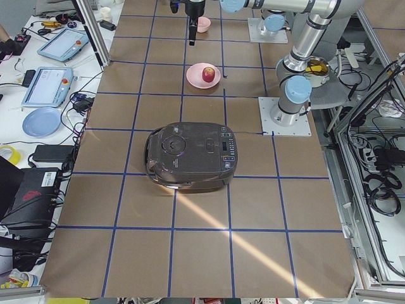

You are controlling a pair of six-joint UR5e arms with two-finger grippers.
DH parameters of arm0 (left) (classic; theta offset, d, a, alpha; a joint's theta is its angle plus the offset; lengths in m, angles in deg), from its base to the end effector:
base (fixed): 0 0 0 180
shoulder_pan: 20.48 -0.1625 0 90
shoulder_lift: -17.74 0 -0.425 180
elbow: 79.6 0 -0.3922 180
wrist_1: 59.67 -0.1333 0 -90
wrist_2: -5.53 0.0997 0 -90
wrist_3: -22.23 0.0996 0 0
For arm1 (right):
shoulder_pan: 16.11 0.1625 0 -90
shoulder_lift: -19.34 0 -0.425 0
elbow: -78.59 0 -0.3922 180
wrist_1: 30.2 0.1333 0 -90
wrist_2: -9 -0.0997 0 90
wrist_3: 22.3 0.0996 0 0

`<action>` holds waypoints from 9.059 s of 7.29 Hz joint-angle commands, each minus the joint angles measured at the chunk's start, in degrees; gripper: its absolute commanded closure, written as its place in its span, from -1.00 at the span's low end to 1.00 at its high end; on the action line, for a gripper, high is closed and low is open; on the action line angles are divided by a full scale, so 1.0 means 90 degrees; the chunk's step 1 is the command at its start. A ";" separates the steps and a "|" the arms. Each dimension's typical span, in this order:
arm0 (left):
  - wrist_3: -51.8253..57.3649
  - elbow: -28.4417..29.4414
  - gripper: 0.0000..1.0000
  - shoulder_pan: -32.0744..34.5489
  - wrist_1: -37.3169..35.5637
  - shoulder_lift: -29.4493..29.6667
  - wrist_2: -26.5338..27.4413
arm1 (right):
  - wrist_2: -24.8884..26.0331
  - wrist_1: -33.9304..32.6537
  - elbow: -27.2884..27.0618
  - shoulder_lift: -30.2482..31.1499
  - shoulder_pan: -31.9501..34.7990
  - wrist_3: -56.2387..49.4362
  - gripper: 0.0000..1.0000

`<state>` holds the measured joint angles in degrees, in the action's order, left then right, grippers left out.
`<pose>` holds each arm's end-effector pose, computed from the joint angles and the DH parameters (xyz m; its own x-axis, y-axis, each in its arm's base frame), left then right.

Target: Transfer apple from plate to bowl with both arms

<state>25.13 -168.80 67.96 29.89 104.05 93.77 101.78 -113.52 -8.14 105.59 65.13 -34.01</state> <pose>-0.1235 -0.4751 0.5267 -0.9993 0.0258 0.0262 0.0235 0.9959 -0.0874 0.0498 -0.5202 0.4722 -0.9982 -0.0559 0.0218 -0.0526 0.9899 0.1318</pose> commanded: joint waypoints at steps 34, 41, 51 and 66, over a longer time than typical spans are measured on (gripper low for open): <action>-0.2880 -0.0533 0.55 0.1725 -0.1449 0.2207 0.0098 | -0.1950 -0.3681 -0.2954 -0.1527 0.0797 0.1692 -0.56; -0.5530 -0.0295 0.68 0.2855 -0.2046 0.2605 0.0010 | -0.1158 -0.0553 -0.0748 -0.0718 -0.0195 0.1420 -1.00; -0.7344 -0.0080 0.49 0.3581 -0.3389 0.3789 -0.1231 | -0.0465 -0.1317 -0.0559 -0.0560 -0.0746 0.0715 -1.00; -0.0663 0.0506 -1.00 0.0638 0.0958 0.0254 0.0222 | -0.0513 -0.0995 -0.0589 0.0768 0.0727 0.1321 -1.00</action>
<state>9.21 -164.43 81.37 38.55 107.79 93.67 98.52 -123.12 -13.28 111.76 70.37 -22.20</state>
